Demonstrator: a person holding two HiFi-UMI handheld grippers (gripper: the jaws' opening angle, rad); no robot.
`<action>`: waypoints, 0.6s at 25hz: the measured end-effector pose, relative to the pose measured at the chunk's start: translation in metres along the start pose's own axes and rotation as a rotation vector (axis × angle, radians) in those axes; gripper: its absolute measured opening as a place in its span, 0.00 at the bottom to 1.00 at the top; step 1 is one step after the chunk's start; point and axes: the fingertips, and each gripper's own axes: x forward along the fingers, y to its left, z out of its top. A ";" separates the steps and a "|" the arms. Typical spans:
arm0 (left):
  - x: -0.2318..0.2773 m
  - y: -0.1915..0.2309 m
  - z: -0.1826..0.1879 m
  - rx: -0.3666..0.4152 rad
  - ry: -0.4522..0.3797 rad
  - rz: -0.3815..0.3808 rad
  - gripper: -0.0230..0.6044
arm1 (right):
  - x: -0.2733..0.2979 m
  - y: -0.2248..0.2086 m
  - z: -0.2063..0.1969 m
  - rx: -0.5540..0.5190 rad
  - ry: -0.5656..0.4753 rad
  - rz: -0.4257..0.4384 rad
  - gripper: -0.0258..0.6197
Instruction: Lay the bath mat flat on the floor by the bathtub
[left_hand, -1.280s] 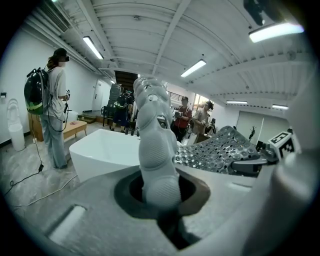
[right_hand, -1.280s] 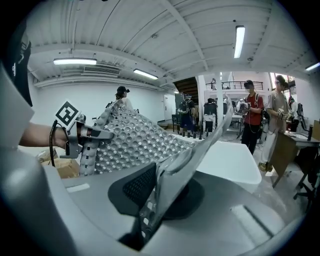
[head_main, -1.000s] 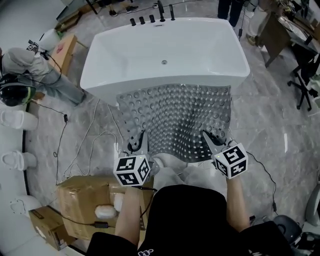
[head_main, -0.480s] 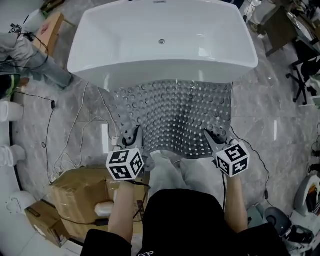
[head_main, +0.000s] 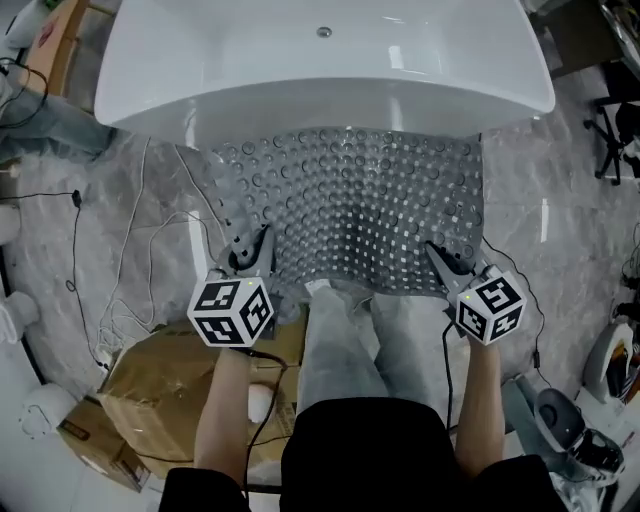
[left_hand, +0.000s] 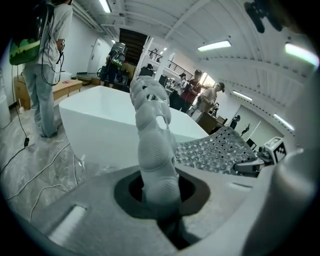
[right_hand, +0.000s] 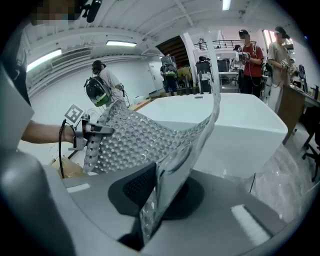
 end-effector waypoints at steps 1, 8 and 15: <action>0.008 0.004 -0.005 -0.004 0.008 0.002 0.09 | 0.008 -0.004 -0.004 0.003 0.002 0.005 0.09; 0.054 0.027 -0.059 -0.091 0.067 0.038 0.09 | 0.051 -0.040 -0.059 0.040 0.058 0.053 0.09; 0.090 0.024 -0.097 -0.056 0.128 0.059 0.09 | 0.075 -0.079 -0.090 0.039 0.087 0.112 0.09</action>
